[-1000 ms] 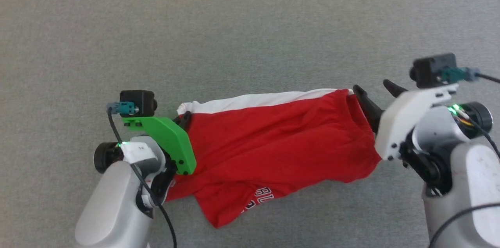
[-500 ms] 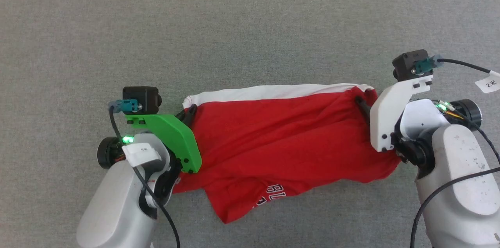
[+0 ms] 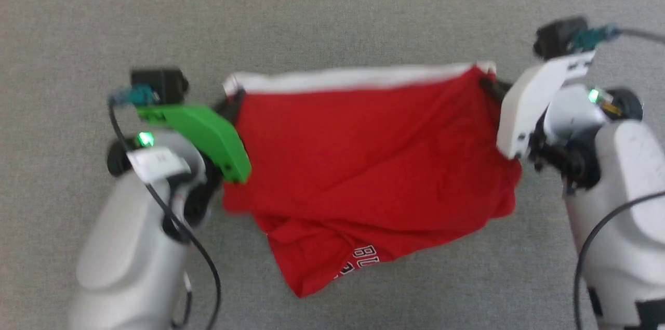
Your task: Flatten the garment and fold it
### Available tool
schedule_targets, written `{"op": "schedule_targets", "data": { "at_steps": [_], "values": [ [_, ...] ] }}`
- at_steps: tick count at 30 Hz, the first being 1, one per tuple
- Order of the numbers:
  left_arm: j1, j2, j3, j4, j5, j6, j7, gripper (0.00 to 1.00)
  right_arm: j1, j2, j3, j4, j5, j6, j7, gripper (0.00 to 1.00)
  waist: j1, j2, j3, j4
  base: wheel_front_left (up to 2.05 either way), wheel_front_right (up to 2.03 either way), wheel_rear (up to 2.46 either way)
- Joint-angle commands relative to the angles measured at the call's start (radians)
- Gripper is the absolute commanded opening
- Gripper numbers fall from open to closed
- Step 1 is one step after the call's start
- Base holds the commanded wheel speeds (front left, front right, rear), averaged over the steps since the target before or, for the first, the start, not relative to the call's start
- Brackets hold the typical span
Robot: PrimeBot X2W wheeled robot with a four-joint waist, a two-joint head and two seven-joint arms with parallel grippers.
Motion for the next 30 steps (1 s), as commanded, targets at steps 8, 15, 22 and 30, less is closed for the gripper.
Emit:
{"op": "schedule_targets", "data": {
  "at_steps": [8,15,22,30],
  "values": [
    [-0.416,0.108,0.034,0.126,0.078,-0.012,0.058,0.0,-0.389,0.006,-0.074,0.042,0.178,-0.002,0.034,0.0,0.0,0.0,0.046,-0.025,0.0,0.0,0.0],
    [-0.724,0.124,0.008,0.268,0.162,-0.012,0.041,0.0,-0.676,0.023,-0.096,0.144,0.159,-0.002,-0.101,0.0,0.0,0.0,0.074,-0.034,0.0,0.0,0.0],
    [-0.876,0.12,0.013,0.314,0.195,-0.016,-0.081,0.0,-0.824,0.022,-0.085,0.22,0.141,-0.002,-0.252,0.0,0.0,0.0,0.103,-0.039,0.0,0.0,0.0],
    [-0.746,0.109,0.006,0.279,0.159,-0.075,-0.213,0.0,-0.652,-0.053,0.009,0.166,0.279,-0.002,-0.333,0.0,0.0,0.0,0.086,-0.02,0.0,0.0,0.0]
  ]
}}
